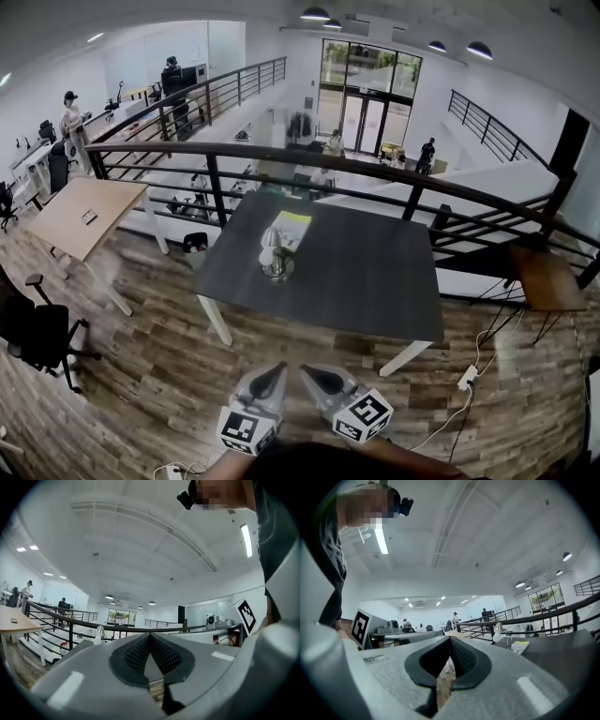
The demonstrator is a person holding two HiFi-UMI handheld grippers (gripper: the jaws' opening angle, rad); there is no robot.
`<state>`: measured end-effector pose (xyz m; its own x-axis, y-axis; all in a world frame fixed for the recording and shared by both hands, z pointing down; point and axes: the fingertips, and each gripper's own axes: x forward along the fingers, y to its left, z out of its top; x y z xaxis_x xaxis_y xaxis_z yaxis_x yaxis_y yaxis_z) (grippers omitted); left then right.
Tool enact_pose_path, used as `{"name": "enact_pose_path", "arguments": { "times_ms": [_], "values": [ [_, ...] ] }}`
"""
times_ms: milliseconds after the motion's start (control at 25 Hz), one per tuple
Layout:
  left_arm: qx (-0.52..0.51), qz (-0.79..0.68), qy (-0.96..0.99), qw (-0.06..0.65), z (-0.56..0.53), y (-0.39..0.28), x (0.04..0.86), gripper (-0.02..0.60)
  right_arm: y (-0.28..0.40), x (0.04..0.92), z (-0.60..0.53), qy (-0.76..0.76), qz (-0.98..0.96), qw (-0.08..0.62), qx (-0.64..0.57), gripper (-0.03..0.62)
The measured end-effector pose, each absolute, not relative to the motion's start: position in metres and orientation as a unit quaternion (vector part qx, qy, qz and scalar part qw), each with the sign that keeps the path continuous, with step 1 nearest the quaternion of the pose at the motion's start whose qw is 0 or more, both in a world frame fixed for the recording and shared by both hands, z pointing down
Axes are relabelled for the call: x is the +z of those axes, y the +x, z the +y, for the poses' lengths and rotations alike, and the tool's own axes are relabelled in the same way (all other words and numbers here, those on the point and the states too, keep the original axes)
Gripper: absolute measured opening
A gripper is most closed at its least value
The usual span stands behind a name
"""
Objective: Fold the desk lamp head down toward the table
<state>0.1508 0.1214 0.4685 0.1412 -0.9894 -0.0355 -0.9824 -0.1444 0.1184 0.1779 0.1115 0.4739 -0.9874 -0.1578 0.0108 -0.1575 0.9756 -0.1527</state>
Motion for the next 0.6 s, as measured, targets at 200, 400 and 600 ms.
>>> {"name": "enact_pose_path", "arguments": {
  "times_ms": [200, 400, 600],
  "values": [
    [-0.068, -0.665, 0.743, 0.033, 0.134, 0.084, 0.458, 0.002, 0.104, 0.472, 0.123, -0.054, 0.996, 0.000, -0.077, 0.002],
    [-0.062, -0.675, 0.735, 0.025, 0.148, 0.038, 0.470, 0.002, 0.055, 0.475, 0.138, -0.032, 0.997, -0.006, -0.077, 0.002],
    [-0.067, -0.681, 0.728, 0.044, 0.151, 0.015, 0.473, 0.002, 0.022, 0.481, 0.141, -0.013, 0.997, -0.015, -0.080, 0.002]
  ]
}}
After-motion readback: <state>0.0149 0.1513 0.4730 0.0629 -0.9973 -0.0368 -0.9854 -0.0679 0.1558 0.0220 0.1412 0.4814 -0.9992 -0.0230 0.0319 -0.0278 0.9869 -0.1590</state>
